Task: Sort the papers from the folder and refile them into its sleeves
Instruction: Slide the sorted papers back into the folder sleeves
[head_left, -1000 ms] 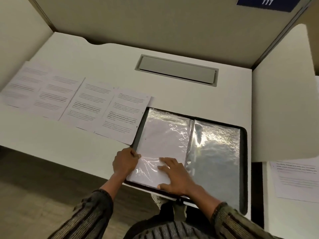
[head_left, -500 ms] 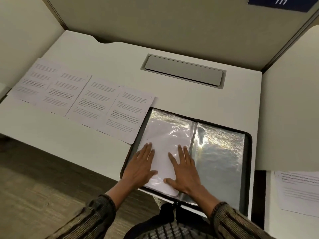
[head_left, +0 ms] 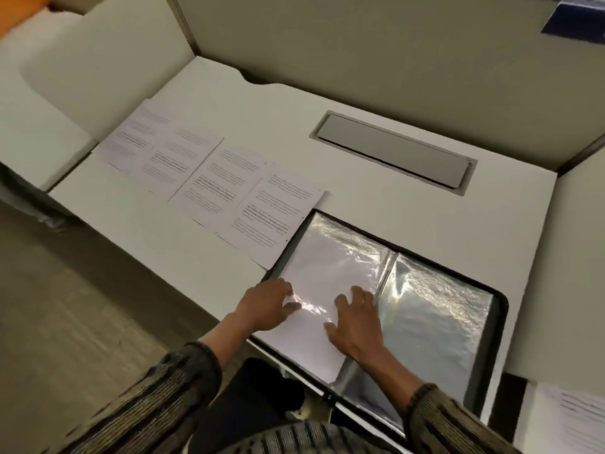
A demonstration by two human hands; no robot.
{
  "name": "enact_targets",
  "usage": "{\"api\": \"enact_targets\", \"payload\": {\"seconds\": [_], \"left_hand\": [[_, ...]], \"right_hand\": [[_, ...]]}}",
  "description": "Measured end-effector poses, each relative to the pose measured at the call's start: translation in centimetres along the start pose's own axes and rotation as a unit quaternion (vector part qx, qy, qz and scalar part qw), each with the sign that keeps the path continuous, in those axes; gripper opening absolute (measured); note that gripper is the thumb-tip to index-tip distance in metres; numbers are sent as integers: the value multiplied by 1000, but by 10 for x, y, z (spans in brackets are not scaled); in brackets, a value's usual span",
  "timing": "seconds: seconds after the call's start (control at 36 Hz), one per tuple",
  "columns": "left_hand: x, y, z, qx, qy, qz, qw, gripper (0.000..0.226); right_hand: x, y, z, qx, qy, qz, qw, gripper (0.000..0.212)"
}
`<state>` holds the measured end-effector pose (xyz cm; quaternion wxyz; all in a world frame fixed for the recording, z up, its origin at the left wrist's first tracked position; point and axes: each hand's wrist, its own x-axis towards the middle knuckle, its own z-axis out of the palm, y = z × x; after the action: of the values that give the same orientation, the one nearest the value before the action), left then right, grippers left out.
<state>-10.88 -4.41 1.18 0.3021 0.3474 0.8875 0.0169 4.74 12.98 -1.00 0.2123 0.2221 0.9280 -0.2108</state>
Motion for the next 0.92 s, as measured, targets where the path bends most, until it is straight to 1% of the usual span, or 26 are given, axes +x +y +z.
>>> {"api": "enact_targets", "payload": {"seconds": [0.08,0.17,0.28,0.33,0.42,0.5,0.72,0.92], "left_hand": [[2,-12,-10,-52,31,-35,998,39],[0,-29,-22,-78,40,-55,995,33],[1,-68,-37,-108,57,-64,990,31],[2,-93,-44,-112,60,-68,990,31],[5,-134,-58,-107,62,-69,990,34],[8,-182,-76,-108,66,-65,990,35],[9,-312,-127,-94,65,-68,991,36],[13,-386,-167,-76,69,-65,993,37]], "right_hand": [[13,-3,-13,14,7,-3,1000,58],[23,-14,-18,48,4,-8,999,49],[33,-42,-21,63,22,-34,997,49],[38,-63,-21,67,32,-46,996,52],[51,-100,-20,68,38,-61,995,59],[67,-147,-21,72,37,-72,994,62],[118,-280,-22,65,43,-64,995,72],[158,-369,-35,68,63,-69,993,74]]}}
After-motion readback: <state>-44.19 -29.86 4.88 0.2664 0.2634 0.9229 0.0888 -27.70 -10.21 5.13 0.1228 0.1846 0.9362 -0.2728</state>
